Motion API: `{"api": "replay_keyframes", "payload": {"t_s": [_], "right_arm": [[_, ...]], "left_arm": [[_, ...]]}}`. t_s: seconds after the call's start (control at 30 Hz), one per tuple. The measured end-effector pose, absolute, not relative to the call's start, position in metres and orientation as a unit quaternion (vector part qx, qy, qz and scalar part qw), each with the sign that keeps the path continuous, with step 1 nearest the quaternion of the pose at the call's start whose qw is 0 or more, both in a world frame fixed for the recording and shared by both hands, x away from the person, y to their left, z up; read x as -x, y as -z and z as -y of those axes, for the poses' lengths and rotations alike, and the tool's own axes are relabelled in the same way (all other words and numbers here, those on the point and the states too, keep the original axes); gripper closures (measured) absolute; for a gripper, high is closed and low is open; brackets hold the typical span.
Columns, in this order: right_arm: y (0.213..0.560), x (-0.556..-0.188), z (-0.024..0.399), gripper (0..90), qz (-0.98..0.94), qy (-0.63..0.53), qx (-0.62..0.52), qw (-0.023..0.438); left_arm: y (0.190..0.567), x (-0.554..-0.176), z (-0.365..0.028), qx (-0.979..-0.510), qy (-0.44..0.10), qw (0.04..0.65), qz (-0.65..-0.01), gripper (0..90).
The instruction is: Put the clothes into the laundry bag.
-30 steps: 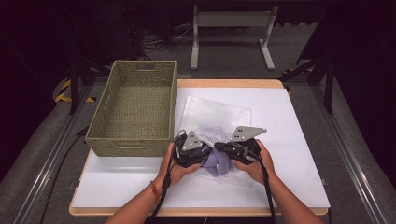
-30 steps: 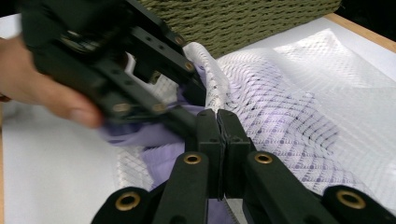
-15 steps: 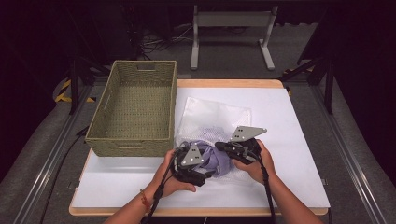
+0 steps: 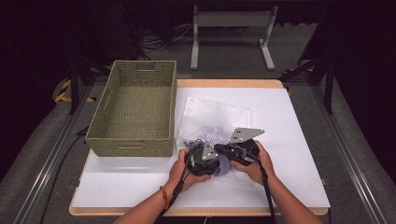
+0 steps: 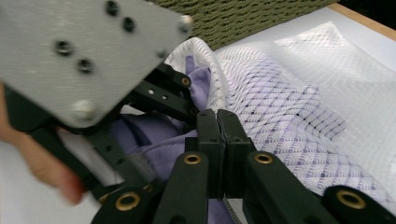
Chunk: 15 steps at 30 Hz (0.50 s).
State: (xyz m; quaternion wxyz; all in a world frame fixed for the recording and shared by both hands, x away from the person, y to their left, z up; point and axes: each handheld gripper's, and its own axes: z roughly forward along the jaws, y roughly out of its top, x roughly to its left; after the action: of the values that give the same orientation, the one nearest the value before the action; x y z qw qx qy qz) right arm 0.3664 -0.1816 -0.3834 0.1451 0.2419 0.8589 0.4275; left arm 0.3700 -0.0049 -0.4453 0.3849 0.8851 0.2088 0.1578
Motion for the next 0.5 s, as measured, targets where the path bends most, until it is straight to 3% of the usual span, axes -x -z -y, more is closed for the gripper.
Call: {"api": "replay_keyframes", "payload": {"t_s": [0.07, 0.2, 0.37, 0.5], "right_arm": [[0.384, -0.366, 0.181, 89.1, -0.859, -0.428, -0.242, 0.143], [0.385, -0.367, 0.181, 89.1, -0.859, -0.432, -0.241, 0.134], [0.384, -0.368, 0.184, 89.1, -0.854, -0.439, -0.248, 0.128], [0.381, -0.367, 0.184, 89.2, -0.852, -0.443, -0.248, 0.128]], "left_arm": [[0.445, -0.372, 0.004, -0.883, -0.158, 0.387, -0.212, 69.8], [0.444, -0.378, 0.003, -0.873, -0.17, 0.402, -0.219, 79.6], [0.441, -0.386, 0.005, -0.853, -0.21, 0.417, -0.233, 81.9], [0.443, -0.395, -0.001, -0.838, -0.206, 0.428, -0.268, 81.9]]}}
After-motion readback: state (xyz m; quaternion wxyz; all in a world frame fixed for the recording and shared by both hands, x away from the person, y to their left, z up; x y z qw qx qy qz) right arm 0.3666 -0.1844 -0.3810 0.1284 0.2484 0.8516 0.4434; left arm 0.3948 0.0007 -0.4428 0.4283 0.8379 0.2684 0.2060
